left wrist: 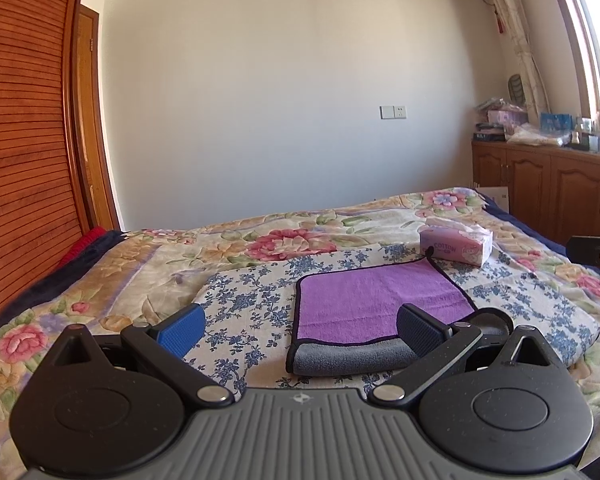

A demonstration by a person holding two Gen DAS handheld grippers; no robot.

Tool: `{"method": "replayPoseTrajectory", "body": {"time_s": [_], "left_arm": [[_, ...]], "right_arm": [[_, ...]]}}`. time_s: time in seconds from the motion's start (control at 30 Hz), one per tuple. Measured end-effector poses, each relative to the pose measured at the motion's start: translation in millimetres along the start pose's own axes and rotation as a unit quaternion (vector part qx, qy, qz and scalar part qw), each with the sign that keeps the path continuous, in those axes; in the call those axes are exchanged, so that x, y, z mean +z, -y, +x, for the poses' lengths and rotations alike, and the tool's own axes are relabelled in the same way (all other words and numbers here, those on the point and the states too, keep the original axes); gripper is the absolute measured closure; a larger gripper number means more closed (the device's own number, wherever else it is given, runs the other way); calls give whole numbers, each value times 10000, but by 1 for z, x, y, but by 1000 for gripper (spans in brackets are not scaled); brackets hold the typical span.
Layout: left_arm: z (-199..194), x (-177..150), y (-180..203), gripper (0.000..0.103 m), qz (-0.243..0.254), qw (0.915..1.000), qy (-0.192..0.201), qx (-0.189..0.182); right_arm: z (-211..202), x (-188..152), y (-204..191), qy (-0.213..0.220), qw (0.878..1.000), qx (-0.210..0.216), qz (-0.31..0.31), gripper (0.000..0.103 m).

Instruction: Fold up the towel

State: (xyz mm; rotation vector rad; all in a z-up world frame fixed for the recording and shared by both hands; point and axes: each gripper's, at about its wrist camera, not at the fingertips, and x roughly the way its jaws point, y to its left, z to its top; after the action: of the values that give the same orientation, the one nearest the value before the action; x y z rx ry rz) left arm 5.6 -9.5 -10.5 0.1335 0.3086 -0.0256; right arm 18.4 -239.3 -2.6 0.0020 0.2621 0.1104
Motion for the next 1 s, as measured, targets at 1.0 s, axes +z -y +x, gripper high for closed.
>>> {"method": "replayPoseTrajectory", "body": {"time_s": [1.0], "left_arm": [[69, 0, -2, 0, 152, 9984, -516, -147]], "right_arm": [[52, -2, 2, -404, 9990, 149, 144, 0]]}}
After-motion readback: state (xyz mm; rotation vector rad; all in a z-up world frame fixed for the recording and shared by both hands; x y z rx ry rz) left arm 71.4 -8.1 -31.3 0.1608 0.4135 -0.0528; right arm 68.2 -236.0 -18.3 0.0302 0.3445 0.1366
